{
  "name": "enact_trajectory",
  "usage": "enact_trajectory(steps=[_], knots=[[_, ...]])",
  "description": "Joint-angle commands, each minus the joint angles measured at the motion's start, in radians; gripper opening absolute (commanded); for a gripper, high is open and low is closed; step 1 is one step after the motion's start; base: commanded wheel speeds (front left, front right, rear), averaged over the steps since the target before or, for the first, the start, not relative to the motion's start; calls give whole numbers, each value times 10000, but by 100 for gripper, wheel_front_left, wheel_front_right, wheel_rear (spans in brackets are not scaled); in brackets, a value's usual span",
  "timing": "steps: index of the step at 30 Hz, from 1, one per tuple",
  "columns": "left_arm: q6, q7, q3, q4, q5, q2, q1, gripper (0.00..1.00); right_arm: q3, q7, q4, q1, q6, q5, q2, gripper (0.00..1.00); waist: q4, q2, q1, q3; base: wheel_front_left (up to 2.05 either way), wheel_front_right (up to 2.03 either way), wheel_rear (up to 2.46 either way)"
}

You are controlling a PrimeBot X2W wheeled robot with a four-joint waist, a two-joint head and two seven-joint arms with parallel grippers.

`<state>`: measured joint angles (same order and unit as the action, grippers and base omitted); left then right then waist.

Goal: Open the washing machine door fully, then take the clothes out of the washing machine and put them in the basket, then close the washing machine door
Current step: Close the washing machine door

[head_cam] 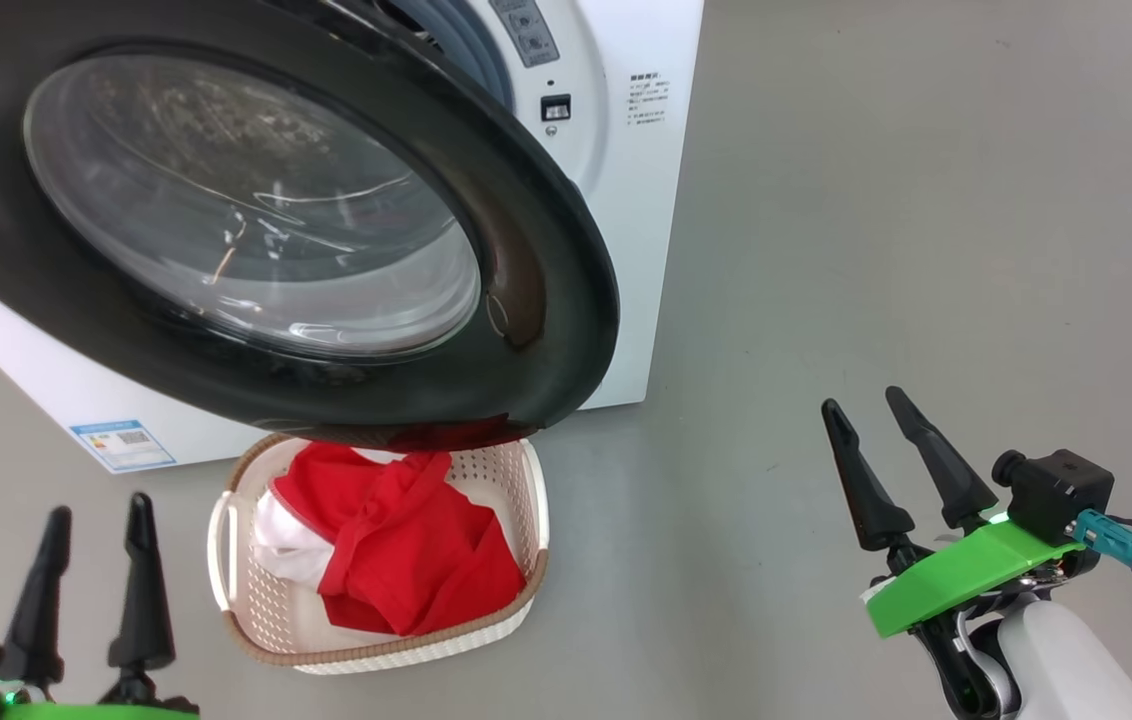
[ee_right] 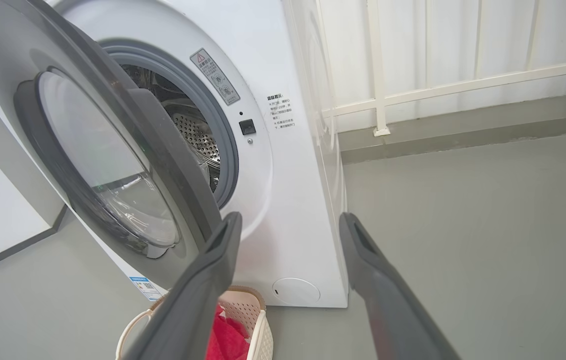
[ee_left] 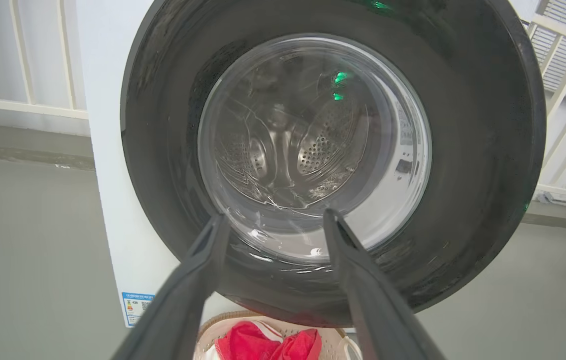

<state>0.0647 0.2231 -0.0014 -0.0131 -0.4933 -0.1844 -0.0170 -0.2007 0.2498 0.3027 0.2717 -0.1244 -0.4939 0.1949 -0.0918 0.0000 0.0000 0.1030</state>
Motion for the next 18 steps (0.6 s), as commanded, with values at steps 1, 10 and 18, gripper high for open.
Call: enact_trajectory(steps=[1,10,18], knots=[[-113,138,297,-139,244,-182,130,100,-213,120,-263,37,-63,71,55,100,16,0,0,-12,0,0,0],[-153,346,203,113,683,188,5,100,-309,120,-244,0,-63,38,111,100,40,0,0,-112,0,0,0],[-127,377,131,46,987,368,30,100,-341,120,-222,-1,-63,7,143,100,41,0,0,-141,0,0,0]])
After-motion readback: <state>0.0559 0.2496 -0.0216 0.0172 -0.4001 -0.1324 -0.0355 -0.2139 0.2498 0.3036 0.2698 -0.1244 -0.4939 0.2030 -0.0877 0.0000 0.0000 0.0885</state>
